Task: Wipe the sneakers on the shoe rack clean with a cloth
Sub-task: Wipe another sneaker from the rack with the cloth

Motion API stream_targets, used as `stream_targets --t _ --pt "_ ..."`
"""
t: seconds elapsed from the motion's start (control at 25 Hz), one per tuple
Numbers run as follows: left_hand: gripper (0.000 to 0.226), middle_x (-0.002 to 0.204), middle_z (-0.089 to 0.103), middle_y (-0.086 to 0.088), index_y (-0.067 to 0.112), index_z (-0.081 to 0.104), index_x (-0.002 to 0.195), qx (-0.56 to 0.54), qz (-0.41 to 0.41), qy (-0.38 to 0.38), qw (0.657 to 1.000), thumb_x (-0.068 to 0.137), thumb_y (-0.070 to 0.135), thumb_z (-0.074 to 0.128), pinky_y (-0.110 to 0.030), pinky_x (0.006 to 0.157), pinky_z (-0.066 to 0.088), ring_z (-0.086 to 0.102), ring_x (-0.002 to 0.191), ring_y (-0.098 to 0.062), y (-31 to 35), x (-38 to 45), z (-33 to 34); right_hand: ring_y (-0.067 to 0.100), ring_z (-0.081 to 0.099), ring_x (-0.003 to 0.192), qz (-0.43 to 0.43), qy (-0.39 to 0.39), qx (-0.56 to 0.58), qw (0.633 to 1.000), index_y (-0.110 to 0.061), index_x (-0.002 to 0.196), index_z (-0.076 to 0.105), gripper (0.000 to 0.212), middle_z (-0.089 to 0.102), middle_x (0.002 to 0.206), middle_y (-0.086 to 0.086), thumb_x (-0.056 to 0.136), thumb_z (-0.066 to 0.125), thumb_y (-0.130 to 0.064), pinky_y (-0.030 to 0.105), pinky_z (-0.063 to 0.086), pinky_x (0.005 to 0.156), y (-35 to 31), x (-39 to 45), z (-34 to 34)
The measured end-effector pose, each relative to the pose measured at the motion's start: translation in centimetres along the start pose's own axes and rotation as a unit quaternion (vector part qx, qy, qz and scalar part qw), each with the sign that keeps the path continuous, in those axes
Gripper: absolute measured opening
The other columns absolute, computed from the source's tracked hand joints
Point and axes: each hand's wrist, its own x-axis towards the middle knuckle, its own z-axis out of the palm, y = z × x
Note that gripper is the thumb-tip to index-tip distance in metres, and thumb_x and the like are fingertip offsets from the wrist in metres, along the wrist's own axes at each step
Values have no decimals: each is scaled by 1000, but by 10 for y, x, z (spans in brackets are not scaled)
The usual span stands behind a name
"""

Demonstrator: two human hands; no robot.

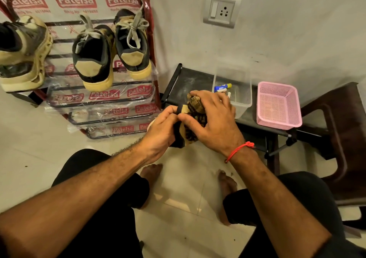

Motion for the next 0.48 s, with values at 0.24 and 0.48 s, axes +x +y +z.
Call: stream_targets --t 0.24,0.48 --pt "15 102 55 -32 11 52 117 113 60 -11 992 106 11 42 -66 76 51 53 88 -34 8 -2 -12 28 45 131 -79 -6 -5 997 -8 138 54 55 52 140 11 86 71 -12 35 32 115 8 -10 13" --pt "11 92 54 -27 10 46 106 224 92 -47 969 96 14 45 -51 67 46 50 80 -30 10 -3 -19 20 59 113 -70 47 83 993 -10 119 67 34 65 119 6 85 68 -5 40 47 102 4 -2 4"
